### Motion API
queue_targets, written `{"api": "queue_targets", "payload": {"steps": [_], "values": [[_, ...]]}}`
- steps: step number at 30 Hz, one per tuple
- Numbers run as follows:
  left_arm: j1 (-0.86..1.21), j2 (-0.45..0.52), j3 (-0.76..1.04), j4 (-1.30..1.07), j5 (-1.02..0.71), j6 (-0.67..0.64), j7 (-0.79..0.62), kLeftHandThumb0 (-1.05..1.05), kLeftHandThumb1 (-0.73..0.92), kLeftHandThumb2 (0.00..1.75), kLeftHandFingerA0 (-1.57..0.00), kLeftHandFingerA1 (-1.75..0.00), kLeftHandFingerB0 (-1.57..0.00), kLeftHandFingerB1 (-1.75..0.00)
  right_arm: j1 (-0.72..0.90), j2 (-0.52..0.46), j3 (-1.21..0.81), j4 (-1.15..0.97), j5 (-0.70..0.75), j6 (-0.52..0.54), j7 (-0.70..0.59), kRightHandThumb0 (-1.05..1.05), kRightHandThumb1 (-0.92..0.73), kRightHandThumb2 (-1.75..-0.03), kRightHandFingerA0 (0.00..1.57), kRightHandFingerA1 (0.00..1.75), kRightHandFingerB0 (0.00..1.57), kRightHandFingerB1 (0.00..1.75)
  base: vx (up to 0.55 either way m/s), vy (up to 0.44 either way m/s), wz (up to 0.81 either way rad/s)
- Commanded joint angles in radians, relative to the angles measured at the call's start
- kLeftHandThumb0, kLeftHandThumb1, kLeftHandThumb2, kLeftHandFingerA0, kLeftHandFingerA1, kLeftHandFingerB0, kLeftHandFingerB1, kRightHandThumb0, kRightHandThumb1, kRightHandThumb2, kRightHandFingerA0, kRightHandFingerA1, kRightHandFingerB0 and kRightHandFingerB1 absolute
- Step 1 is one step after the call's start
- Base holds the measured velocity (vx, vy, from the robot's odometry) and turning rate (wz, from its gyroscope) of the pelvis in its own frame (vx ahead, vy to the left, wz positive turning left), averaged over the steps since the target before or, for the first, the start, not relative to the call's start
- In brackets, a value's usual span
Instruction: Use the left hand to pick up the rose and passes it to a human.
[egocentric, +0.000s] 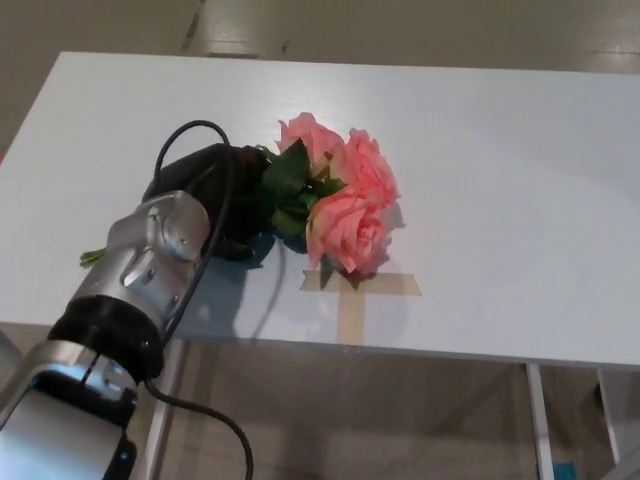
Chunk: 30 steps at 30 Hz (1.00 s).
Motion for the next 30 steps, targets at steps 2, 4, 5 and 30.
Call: {"api": "queue_targets", "payload": {"steps": [2, 4, 5, 30], "values": [[0.102, -0.060, 0.164, -0.025, -0.163, -0.053, 0.033, -0.25, 0.79, 0.65, -0.93, -1.33, -0.83, -0.66, 0.011, 0.012, 0.010, 0.005, -0.005, 0.013, 0.002, -0.37, -0.66, -0.59, 0.75, 0.49, 0.59, 0.43, 0.00, 0.000, 0.00], [0.118, -0.082, 0.229, -0.048, -0.214, -0.104, 0.055, -0.21, 0.81, 0.65, -0.66, -1.53, -0.63, -1.19, 0.018, 0.013, 0.011, 0.008, -0.004, 0.016, 0.002, -0.37, -0.66, -0.59, 0.74, 0.49, 0.59, 0.43, 0.00, 0.000, 0.00], [0.114, -0.087, 0.246, -0.050, -0.221, -0.117, 0.059, -0.21, 0.82, 0.65, -0.64, -1.53, -0.61, -1.23, 0.015, 0.014, 0.009, 0.008, -0.001, 0.018, 0.003, -0.37, -0.66, -0.59, 0.74, 0.49, 0.59, 0.43, 0.00, 0.000, 0.00], [0.128, -0.150, 0.322, -0.451, -0.352, -0.018, -0.019, -0.17, 0.86, 0.70, -0.82, -1.41, -0.74, -1.06, 0.013, 0.007, 0.019, 0.007, -0.009, 0.022, 0.016, -0.37, -0.66, -0.59, 0.75, 0.49, 0.60, 0.43, 0.00, 0.000, 0.00]]}}
